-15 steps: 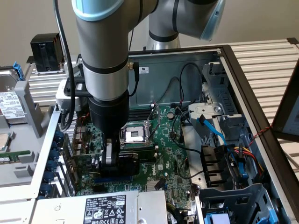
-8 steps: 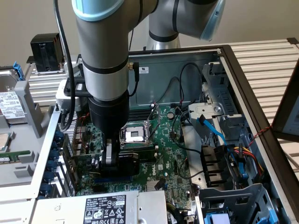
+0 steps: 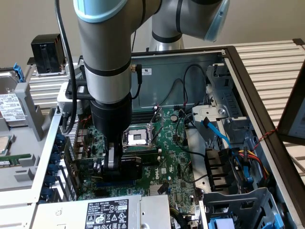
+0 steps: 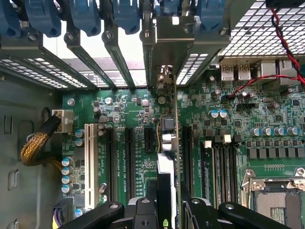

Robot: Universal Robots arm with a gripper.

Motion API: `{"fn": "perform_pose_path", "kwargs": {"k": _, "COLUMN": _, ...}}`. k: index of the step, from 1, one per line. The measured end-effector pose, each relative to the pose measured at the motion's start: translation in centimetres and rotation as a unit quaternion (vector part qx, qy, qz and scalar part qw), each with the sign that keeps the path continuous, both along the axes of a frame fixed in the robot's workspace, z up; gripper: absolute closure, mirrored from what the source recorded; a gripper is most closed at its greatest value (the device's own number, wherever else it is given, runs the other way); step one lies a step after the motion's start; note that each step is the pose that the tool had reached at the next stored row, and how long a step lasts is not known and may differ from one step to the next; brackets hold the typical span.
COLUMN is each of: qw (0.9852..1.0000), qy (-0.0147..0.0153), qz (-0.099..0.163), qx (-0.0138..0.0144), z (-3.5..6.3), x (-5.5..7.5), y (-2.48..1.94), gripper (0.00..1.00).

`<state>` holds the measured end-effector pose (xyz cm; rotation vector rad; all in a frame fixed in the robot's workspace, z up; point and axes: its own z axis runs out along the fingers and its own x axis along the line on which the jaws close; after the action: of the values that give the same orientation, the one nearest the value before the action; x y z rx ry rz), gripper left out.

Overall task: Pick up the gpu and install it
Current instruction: 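Insert the gpu into the slot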

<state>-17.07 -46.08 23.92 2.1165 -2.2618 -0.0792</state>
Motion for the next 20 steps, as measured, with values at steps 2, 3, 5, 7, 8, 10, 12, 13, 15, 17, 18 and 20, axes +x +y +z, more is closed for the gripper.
{"fn": "perform_pose_path", "kwargs": {"k": 2, "qw": 1.0000, "qy": 0.0000, "qz": 0.000, "qx": -0.0002, "z": 0.00, "x": 0.00, "y": 0.00, "gripper": 0.73}}
{"fn": "perform_pose_path", "kwargs": {"k": 3, "qw": 1.0000, "qy": 0.0001, "qz": 0.000, "qx": -0.0002, "z": 0.00, "x": 0.00, "y": 0.00, "gripper": 0.73}}
{"fn": "perform_pose_path", "kwargs": {"k": 5, "qw": 1.0000, "qy": 0.0000, "qz": 0.000, "qx": -0.0002, "z": 0.00, "x": 0.00, "y": 0.00, "gripper": 0.73}}
{"fn": "perform_pose_path", "kwargs": {"k": 7, "qw": 1.0000, "qy": 0.0000, "qz": 0.000, "qx": -0.0002, "z": -0.01, "x": -0.01, "y": 0.00, "gripper": 0.73}}
{"fn": "perform_pose_path", "kwargs": {"k": 8, "qw": 1.0000, "qy": 0.0000, "qz": 0.000, "qx": -0.0002, "z": -0.01, "x": -0.01, "y": 0.00, "gripper": 0.73}}
{"fn": "perform_pose_path", "kwargs": {"k": 10, "qw": 1.0000, "qy": 0.0000, "qz": 0.000, "qx": -0.0002, "z": -0.01, "x": -0.01, "y": 0.00, "gripper": 0.73}}
{"fn": "perform_pose_path", "kwargs": {"k": 12, "qw": 1.0000, "qy": 0.0000, "qz": 0.000, "qx": -0.0002, "z": -0.02, "x": -0.01, "y": 0.00, "gripper": 0.73}}
{"fn": "perform_pose_path", "kwargs": {"k": 13, "qw": 1.0000, "qy": 0.0000, "qz": 0.001, "qx": -0.0002, "z": -0.03, "x": -0.01, "y": 0.00, "gripper": 0.73}}
{"fn": "perform_pose_path", "kwargs": {"k": 15, "qw": 1.0000, "qy": 0.0000, "qz": 0.001, "qx": -0.0002, "z": -0.05, "x": -0.01, "y": 0.00, "gripper": 0.73}}
{"fn": "perform_pose_path", "kwargs": {"k": 17, "qw": 1.0000, "qy": 0.0000, "qz": 0.001, "qx": -0.0002, "z": -0.08, "x": 0.00, "y": 0.00, "gripper": 0.73}}
{"fn": "perform_pose_path", "kwargs": {"k": 18, "qw": 1.0000, "qy": 0.0000, "qz": 0.001, "qx": -0.0003, "z": -0.09, "x": 0.00, "y": 0.00, "gripper": 0.73}}
{"fn": "perform_pose_path", "kwargs": {"k": 20, "qw": 1.0000, "qy": 0.0001, "qz": 0.001, "qx": -0.0003, "z": -0.13, "x": 0.00, "y": 0.00, "gripper": 0.73}}
